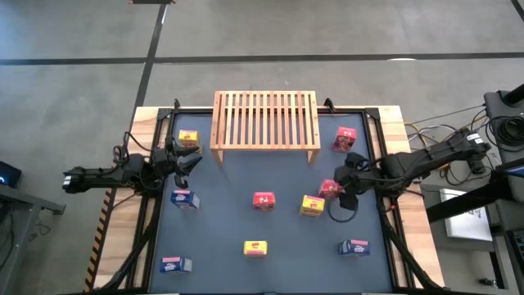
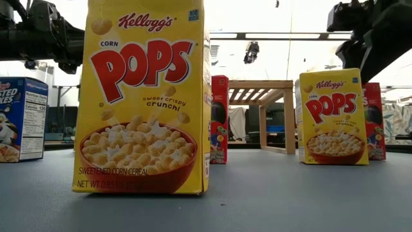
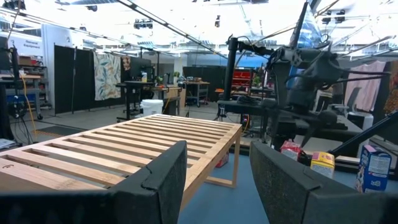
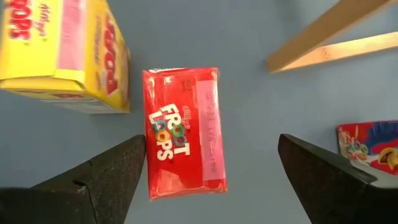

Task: Stack cereal on shelf
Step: Put the bottom right red cereal box on the shelf

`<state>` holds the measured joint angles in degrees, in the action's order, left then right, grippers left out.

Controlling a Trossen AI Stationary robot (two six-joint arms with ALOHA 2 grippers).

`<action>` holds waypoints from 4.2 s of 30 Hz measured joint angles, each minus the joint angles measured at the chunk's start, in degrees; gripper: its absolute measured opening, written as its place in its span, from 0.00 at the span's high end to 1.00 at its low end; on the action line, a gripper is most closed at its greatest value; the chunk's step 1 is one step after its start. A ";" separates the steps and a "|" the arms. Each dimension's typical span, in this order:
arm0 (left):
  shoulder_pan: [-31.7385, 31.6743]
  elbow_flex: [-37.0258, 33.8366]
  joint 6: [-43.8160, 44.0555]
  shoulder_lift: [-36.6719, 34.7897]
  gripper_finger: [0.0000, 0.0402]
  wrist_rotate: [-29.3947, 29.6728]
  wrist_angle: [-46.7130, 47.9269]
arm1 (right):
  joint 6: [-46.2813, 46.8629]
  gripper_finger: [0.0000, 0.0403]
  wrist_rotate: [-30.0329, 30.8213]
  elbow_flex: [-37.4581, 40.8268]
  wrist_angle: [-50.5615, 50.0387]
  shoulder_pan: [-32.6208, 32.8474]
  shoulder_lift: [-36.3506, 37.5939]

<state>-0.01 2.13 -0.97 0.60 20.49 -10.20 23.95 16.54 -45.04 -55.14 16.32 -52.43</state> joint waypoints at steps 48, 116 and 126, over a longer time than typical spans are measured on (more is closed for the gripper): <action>0.00 0.00 0.01 0.02 0.60 -0.02 0.00 | -4.26 0.61 -3.62 0.42 -0.69 -0.99 -4.25; 0.02 0.00 0.00 0.02 0.60 -0.02 0.00 | -44.25 0.60 -28.55 -36.94 11.11 -44.32 -17.02; 0.00 0.00 0.01 0.02 0.60 -0.02 0.00 | -46.31 0.60 -28.55 -38.58 8.70 -47.73 -17.26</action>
<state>-0.01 2.13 -0.97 0.62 20.47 -10.20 -22.35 -12.01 -83.61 -46.44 -31.40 -69.69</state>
